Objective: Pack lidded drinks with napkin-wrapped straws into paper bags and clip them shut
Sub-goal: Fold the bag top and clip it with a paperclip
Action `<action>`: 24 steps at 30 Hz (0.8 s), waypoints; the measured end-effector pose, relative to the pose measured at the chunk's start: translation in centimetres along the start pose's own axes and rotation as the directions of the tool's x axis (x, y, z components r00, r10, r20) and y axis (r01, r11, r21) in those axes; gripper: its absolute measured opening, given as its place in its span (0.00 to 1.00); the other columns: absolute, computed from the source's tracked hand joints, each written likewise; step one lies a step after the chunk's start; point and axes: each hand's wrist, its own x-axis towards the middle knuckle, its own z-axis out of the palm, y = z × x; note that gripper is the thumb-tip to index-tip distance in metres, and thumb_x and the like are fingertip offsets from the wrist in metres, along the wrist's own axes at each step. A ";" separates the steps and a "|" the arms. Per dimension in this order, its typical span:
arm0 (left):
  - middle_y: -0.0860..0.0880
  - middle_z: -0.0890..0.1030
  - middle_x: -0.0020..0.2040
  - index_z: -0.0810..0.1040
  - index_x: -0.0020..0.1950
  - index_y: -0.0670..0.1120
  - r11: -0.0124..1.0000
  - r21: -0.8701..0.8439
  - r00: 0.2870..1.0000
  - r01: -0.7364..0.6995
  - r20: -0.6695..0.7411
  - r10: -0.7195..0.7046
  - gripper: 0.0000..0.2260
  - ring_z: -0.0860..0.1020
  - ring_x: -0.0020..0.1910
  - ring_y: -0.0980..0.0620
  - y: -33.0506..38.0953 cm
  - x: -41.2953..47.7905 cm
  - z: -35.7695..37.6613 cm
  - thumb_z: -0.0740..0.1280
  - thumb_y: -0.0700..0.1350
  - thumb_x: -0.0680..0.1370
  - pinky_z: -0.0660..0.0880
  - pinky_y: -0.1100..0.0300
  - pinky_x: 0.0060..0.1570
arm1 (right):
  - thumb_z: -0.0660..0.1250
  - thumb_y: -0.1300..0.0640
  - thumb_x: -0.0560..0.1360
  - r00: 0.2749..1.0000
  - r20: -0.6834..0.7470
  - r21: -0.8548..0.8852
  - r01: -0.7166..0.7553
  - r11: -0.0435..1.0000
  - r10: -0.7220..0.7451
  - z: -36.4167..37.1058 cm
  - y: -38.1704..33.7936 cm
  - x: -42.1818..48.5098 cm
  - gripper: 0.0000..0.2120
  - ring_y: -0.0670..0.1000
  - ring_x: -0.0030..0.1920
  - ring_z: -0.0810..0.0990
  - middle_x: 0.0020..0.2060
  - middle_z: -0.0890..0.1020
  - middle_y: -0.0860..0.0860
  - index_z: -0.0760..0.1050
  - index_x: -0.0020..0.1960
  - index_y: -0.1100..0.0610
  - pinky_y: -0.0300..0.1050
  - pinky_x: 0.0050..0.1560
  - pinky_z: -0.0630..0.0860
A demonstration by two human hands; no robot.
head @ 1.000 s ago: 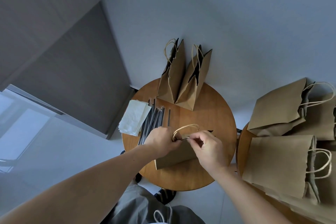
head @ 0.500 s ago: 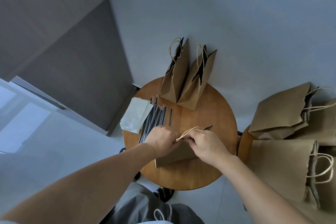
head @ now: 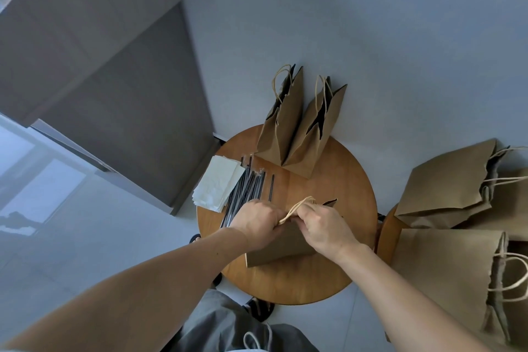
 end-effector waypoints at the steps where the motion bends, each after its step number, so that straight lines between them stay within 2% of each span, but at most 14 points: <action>1: 0.49 0.81 0.40 0.81 0.46 0.46 1.000 -0.001 1.000 0.014 0.005 -0.014 0.11 0.78 0.42 0.48 0.0 0.0 0.0 0.61 0.48 0.81 0.71 0.58 0.47 | 0.75 0.65 0.70 1.000 -0.017 -0.013 0.012 1.000 -0.012 0.1 0.1 0.0 0.06 0.55 0.36 0.83 0.38 0.84 0.52 0.81 0.46 0.58 0.49 0.32 0.81; 3: 0.50 0.81 0.39 0.81 0.44 0.46 0.999 -0.010 0.999 0.042 0.002 -0.042 0.12 0.78 0.41 0.48 -0.1 -0.1 0.1 0.61 0.49 0.81 0.68 0.60 0.44 | 0.76 0.64 0.69 0.999 -0.034 -0.057 0.028 0.998 -0.030 0.3 0.4 0.0 0.07 0.53 0.34 0.83 0.37 0.84 0.51 0.82 0.44 0.57 0.48 0.29 0.80; 6: 0.51 0.77 0.34 0.77 0.38 0.46 0.996 -0.021 0.996 0.089 -0.013 -0.089 0.15 0.75 0.36 0.50 0.0 -0.2 0.3 0.61 0.52 0.81 0.63 0.62 0.40 | 0.74 0.61 0.71 0.999 -0.004 -0.114 0.034 0.993 -0.034 0.5 0.8 -0.1 0.04 0.55 0.34 0.83 0.37 0.85 0.51 0.82 0.46 0.57 0.50 0.28 0.79; 8: 0.52 0.74 0.32 0.72 0.35 0.47 0.991 -0.035 0.991 0.131 -0.016 -0.131 0.17 0.71 0.33 0.51 0.1 -0.3 0.5 0.62 0.53 0.81 0.61 0.61 0.38 | 0.67 0.56 0.78 0.994 0.102 -0.150 -0.017 0.989 0.033 0.8 1.1 0.0 0.06 0.56 0.41 0.84 0.43 0.85 0.51 0.82 0.51 0.56 0.52 0.36 0.79; 10: 0.50 0.76 0.34 0.74 0.36 0.46 0.986 -0.046 0.987 0.158 0.015 -0.158 0.17 0.72 0.34 0.50 0.1 -0.3 0.6 0.62 0.53 0.81 0.62 0.60 0.36 | 0.60 0.50 0.81 0.965 0.239 -0.213 -0.059 0.975 0.111 0.9 1.3 0.2 0.11 0.54 0.48 0.83 0.49 0.84 0.48 0.79 0.54 0.54 0.52 0.45 0.78; 13: 0.53 0.73 0.32 0.73 0.37 0.48 0.984 -0.068 0.985 0.164 0.060 -0.160 0.14 0.70 0.33 0.52 0.4 -0.3 0.8 0.63 0.52 0.81 0.62 0.61 0.35 | 0.58 0.47 0.81 0.931 0.321 -0.256 -0.091 0.962 0.173 0.9 1.3 0.4 0.12 0.53 0.49 0.81 0.49 0.81 0.47 0.77 0.52 0.52 0.52 0.48 0.78; 15: 0.55 0.70 0.31 0.71 0.36 0.51 0.983 -0.073 0.985 0.168 0.054 -0.164 0.13 0.69 0.32 0.53 0.6 -0.4 0.9 0.64 0.51 0.81 0.62 0.61 0.35 | 0.60 0.49 0.81 0.924 0.333 -0.278 -0.095 0.956 0.189 1.2 1.2 0.5 0.10 0.54 0.48 0.81 0.48 0.81 0.47 0.77 0.51 0.52 0.52 0.47 0.78; 18: 0.54 0.70 0.32 0.71 0.36 0.50 0.988 -0.044 0.988 0.151 0.032 -0.149 0.14 0.69 0.32 0.52 0.5 -0.5 1.1 0.63 0.51 0.81 0.62 0.60 0.35 | 0.62 0.51 0.80 0.930 0.320 -0.299 -0.085 0.950 0.184 1.4 1.0 0.5 0.07 0.53 0.46 0.81 0.48 0.81 0.47 0.78 0.52 0.51 0.51 0.44 0.79; 22: 0.51 0.77 0.36 0.77 0.40 0.47 0.992 0.022 0.992 0.121 0.022 -0.121 0.15 0.75 0.35 0.50 0.6 -0.6 1.3 0.62 0.53 0.82 0.67 0.60 0.35 | 0.61 0.51 0.81 0.947 0.287 -0.325 -0.047 0.945 0.146 1.7 0.7 0.2 0.09 0.54 0.45 0.82 0.47 0.80 0.48 0.79 0.53 0.52 0.49 0.41 0.77; 24: 0.54 0.74 0.34 0.76 0.38 0.49 0.993 0.005 0.993 0.121 -0.011 -0.121 0.13 0.74 0.34 0.51 0.8 -0.6 1.1 0.63 0.53 0.80 0.66 0.61 0.34 | 0.60 0.51 0.81 0.964 0.242 -0.301 -0.037 0.953 0.113 1.8 0.7 -0.5 0.11 0.54 0.47 0.82 0.51 0.80 0.48 0.79 0.56 0.53 0.50 0.42 0.77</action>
